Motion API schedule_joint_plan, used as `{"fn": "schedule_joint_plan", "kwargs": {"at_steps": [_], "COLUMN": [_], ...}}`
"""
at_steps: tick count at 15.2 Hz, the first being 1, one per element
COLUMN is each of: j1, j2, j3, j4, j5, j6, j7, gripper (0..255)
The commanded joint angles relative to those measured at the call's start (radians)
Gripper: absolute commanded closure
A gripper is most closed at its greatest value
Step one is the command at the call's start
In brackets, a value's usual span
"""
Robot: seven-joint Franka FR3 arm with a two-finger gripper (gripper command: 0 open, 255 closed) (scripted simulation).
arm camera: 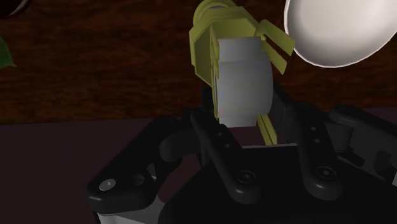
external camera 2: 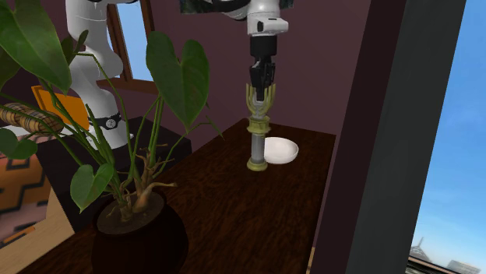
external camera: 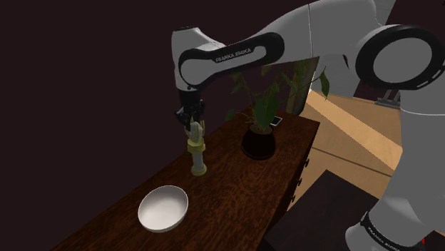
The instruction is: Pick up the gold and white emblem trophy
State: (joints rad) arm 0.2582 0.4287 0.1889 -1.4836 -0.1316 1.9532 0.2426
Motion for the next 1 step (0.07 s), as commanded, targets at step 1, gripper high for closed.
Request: {"fn": "schedule_joint_plan", "kwargs": {"at_steps": [1], "j1": [0.001], "j2": [0.002], "j3": [0.0], "j4": [0.01], "j5": [0.0], "j6": [-0.008], "j7": [-0.001], "gripper": [255]}}
